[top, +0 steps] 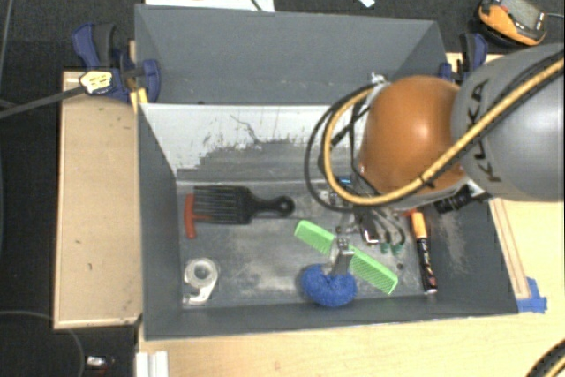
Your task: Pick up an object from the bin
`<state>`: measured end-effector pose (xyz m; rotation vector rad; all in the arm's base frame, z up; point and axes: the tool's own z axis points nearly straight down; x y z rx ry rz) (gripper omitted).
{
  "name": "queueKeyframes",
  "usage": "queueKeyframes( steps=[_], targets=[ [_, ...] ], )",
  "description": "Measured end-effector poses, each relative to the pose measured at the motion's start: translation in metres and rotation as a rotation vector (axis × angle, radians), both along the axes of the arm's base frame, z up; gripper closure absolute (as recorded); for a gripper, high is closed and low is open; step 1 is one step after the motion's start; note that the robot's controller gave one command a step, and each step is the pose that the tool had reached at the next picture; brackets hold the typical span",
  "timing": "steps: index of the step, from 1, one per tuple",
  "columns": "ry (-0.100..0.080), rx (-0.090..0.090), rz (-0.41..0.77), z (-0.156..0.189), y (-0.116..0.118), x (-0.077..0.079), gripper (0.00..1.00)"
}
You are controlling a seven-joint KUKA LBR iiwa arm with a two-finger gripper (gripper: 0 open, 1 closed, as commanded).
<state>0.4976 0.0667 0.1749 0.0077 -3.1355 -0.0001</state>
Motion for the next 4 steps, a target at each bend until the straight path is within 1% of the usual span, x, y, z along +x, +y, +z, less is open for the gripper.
queueKeyframes(
  steps=[1,2,3,4],
  targets=[
    [-0.008,0.001,-0.003,0.004,0.0,0.002,0.0],
    [-0.009,0.001,0.153,-0.057,-0.012,-0.01,0.0],
    [-0.015,0.001,0.372,-0.069,-0.026,-0.019,0.0],
    [-0.012,0.002,0.368,-0.057,-0.024,-0.018,0.0]
  ],
)
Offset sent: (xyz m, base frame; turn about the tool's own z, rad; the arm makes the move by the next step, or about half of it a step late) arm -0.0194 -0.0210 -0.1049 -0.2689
